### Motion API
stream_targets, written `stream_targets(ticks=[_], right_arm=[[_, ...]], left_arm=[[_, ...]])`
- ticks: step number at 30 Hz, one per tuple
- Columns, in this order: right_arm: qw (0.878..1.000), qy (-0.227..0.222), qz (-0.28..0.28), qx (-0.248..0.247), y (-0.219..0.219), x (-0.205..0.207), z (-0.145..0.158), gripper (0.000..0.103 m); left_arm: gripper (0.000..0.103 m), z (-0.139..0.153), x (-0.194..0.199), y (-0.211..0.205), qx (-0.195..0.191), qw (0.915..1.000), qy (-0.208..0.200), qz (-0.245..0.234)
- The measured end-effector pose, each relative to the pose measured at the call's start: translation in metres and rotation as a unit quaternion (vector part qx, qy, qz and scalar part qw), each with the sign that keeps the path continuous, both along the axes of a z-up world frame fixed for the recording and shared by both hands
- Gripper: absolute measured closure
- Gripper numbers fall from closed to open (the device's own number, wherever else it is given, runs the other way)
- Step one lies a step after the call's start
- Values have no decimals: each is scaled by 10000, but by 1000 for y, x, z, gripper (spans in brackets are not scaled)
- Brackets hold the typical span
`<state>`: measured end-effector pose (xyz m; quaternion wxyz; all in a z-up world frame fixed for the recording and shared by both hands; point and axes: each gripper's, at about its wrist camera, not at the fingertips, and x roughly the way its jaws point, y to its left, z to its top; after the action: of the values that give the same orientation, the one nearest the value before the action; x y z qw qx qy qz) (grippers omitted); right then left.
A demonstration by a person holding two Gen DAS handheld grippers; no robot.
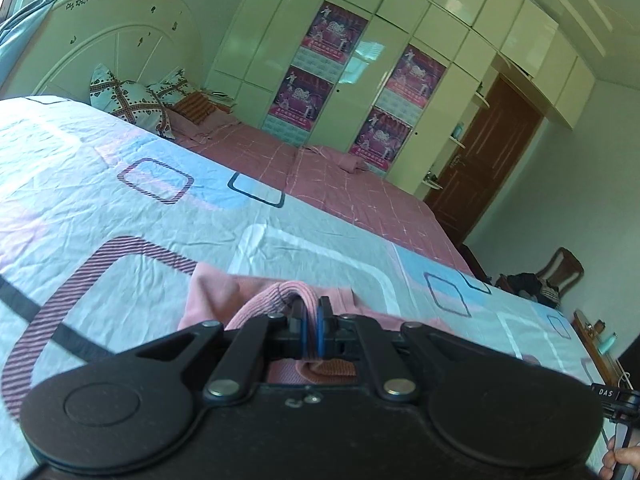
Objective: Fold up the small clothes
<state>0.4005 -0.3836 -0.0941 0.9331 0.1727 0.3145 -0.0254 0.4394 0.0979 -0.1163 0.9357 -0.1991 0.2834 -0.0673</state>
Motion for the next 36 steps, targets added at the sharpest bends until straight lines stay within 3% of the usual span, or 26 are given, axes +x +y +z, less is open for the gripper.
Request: stream_targets(ticks=[7,15,18,19,20,21,22,23,24,32,36], right_arm=[[9993,307,-23,232,-9,73,-25,93],[9956,811,-89,462,-18,123,-64,93],[9945,923,-11,490,-19,130,-71,92],[9942,946,15,514,-21,131,-72,91],[9940,931,68,565,-22,131,-71,81],[9943,871,128,602,-24,132,-69,66],[9949,784,179,614,-26,132,-65,57],[9958,705,170,552,-26,130,-61,38],[9968,642,145,449,-27,128,-58,30],[9974,222,558,389,-34,124,-45,30],[9950,376,924,28,-22,132,-52,30]], left_arm=[[99,-28,59,-8,108,9986,462,235],[99,-56,96,-20,523,9940,873,389],[79,-61,102,-21,658,9926,924,432],[61,-60,103,-19,653,9930,884,436],[33,-57,101,-16,644,9935,833,440],[22,-53,96,-13,673,9940,731,467],[15,-49,91,-11,746,9944,592,464],[15,-45,87,-9,811,9948,492,371],[15,-43,85,-8,855,9950,452,248],[17,-46,93,-13,1109,9922,462,-333],[30,-61,109,-27,1266,9873,686,-663]])
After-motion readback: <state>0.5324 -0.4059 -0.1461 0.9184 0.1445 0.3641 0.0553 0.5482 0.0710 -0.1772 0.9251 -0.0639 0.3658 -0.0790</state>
